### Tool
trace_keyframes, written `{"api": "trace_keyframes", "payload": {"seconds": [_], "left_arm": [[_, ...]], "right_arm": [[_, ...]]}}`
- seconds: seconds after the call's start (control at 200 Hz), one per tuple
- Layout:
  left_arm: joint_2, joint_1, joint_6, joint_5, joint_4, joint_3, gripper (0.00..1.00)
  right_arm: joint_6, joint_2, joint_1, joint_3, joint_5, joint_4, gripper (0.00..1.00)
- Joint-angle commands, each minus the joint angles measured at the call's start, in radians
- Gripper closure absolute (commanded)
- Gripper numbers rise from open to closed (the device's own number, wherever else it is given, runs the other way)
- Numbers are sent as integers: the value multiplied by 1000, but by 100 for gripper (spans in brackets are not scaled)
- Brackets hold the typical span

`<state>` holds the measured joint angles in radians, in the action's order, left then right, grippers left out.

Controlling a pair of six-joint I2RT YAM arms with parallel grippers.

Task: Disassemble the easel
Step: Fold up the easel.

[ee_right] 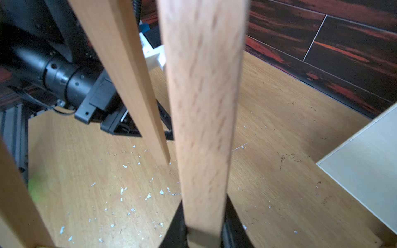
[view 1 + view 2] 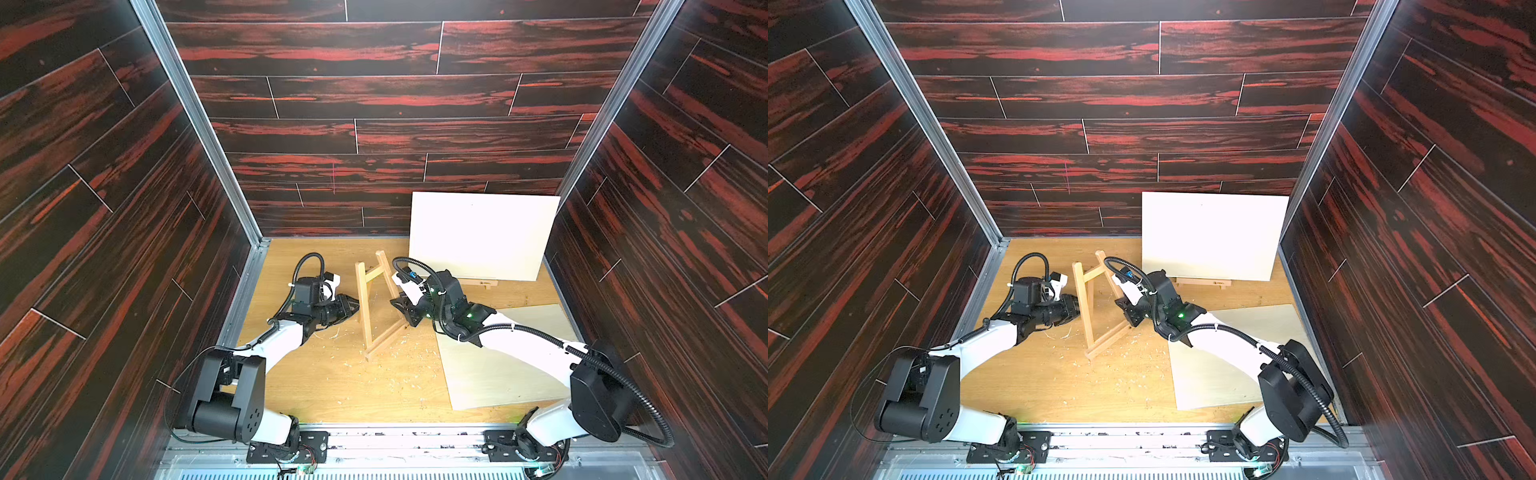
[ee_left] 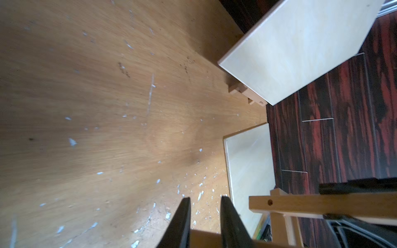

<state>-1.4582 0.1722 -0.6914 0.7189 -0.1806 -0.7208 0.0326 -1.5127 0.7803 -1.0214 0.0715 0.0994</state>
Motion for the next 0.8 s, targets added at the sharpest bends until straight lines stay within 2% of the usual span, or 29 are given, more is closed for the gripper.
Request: {"api": "trace_keyframes", "payload": {"seconds": [0.0,0.185,0.361,0.526,0.641,0.792], "left_arm": [[22,28,-26,52,-58,4,73],[58,91,-27,52,-29,28,73],[76,155,-32,5,-22,79,73],[117,161,-31,-44,14,131,73],[129,164,25,-120,154,134,77],[73,164,55,-189,222,151,78]], "right_arm": [[-47,45,10,-19,16,99,88],[-123,29,10,22,-22,169,89],[-208,26,33,87,-70,225,89],[-295,12,73,153,-108,260,89],[-361,-15,103,187,-137,281,90],[-451,-79,129,226,-146,341,90]]}}
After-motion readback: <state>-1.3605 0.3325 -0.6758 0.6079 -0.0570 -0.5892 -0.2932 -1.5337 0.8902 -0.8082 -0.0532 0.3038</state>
